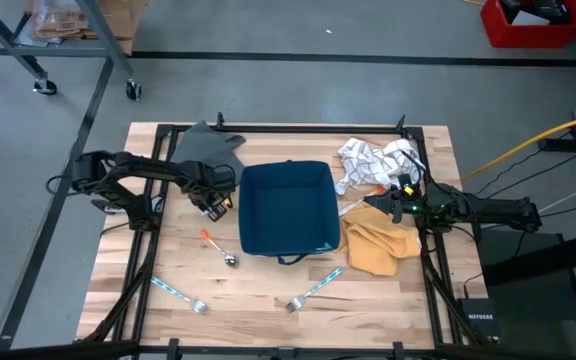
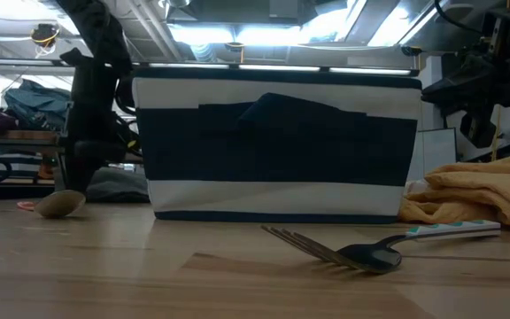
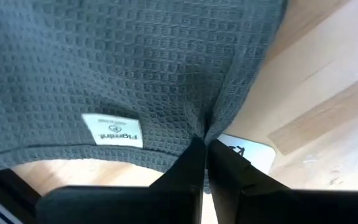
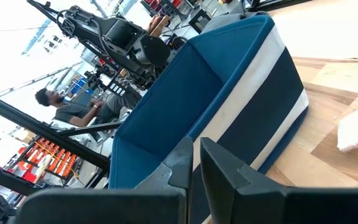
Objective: Fold towel
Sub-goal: Fold the gray towel
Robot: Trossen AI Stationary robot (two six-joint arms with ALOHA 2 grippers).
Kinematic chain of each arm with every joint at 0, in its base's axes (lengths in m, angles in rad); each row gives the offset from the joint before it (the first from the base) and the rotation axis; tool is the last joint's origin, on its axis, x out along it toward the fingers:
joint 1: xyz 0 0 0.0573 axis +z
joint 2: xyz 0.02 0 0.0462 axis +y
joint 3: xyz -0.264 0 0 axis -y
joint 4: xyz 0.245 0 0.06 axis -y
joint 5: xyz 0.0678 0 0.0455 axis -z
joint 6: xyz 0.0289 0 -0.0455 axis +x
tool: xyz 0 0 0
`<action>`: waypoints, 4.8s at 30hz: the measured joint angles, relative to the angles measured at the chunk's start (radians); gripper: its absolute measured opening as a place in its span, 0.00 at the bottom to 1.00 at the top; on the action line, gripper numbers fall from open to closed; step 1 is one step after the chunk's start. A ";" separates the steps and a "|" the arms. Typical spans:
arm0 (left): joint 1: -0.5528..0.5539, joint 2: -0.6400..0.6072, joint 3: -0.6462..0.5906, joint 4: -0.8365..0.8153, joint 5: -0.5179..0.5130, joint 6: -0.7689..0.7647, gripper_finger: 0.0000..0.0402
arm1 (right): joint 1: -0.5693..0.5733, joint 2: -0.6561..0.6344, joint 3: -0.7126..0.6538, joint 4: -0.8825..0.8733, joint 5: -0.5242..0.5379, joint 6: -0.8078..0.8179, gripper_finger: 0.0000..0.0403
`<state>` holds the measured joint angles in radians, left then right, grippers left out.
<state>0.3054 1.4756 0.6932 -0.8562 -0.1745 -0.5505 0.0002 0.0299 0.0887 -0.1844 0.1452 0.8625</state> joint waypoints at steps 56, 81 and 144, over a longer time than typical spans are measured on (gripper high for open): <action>0.252 -0.326 0.520 1.096 -0.102 0.131 0.00 | -0.001 0.000 0.000 0.720 0.360 -0.193 0.25; 0.253 -0.191 0.520 1.453 -0.064 -0.019 0.00 | -0.001 0.756 0.534 0.807 0.343 -0.482 0.44; 0.242 -0.192 0.520 1.789 -0.012 -0.312 0.00 | -0.122 1.951 1.281 0.646 0.167 -0.056 0.44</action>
<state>0.5472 1.2835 1.2133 0.9326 -0.1860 -0.8628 -0.1215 1.9808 1.3693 0.4613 0.3119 0.8067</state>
